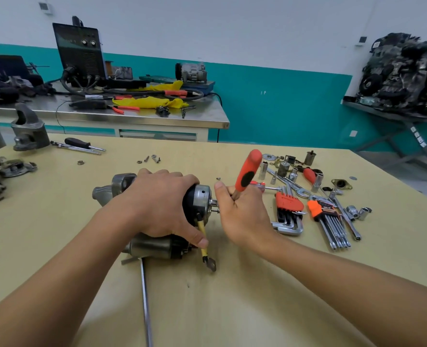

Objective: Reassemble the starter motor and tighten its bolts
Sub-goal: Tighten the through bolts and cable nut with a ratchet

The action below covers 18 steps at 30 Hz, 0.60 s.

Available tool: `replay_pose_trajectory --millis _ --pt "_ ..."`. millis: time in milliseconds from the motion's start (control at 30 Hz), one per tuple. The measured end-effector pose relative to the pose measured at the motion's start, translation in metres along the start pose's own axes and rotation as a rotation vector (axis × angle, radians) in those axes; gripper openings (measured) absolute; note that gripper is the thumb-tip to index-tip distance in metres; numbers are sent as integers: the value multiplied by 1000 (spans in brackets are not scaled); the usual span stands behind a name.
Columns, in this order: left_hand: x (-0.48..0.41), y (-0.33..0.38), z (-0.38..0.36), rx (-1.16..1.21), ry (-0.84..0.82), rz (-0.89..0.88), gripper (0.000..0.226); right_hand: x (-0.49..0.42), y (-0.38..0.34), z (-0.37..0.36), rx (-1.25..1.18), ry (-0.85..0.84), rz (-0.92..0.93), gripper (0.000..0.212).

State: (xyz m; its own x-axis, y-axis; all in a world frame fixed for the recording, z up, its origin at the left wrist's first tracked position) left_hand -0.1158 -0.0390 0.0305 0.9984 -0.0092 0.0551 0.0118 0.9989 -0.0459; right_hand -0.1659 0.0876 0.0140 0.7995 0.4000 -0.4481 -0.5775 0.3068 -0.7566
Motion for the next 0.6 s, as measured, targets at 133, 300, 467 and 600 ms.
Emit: replay_pose_trajectory --millis 133,300,467,600 --pt "1 0 0 10 13 -5 105 -3 8 -2 50 -62 -211 53" --pt "0 -2 -2 21 9 -7 105 -1 22 -6 -10 -123 -469 23" --pt "-3 -1 -4 -14 -42 9 107 -2 19 -6 -19 -161 -471 24" --pt "-12 -1 3 93 -214 16 92 0 18 -2 -77 -128 -386 44"
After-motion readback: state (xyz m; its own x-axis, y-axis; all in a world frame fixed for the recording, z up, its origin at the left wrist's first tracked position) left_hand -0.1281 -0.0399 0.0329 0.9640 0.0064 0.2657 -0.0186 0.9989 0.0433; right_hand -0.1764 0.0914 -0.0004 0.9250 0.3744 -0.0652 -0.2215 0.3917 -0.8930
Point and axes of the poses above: each hand's wrist, its own x-axis away from the middle knuckle, its own z-axis out of the back of the hand, y = z × x, the point moved 9 cm from there along -x, towards the middle knuckle, and after that the axes turned 2 degrees about -y, right-handed, at the moved point
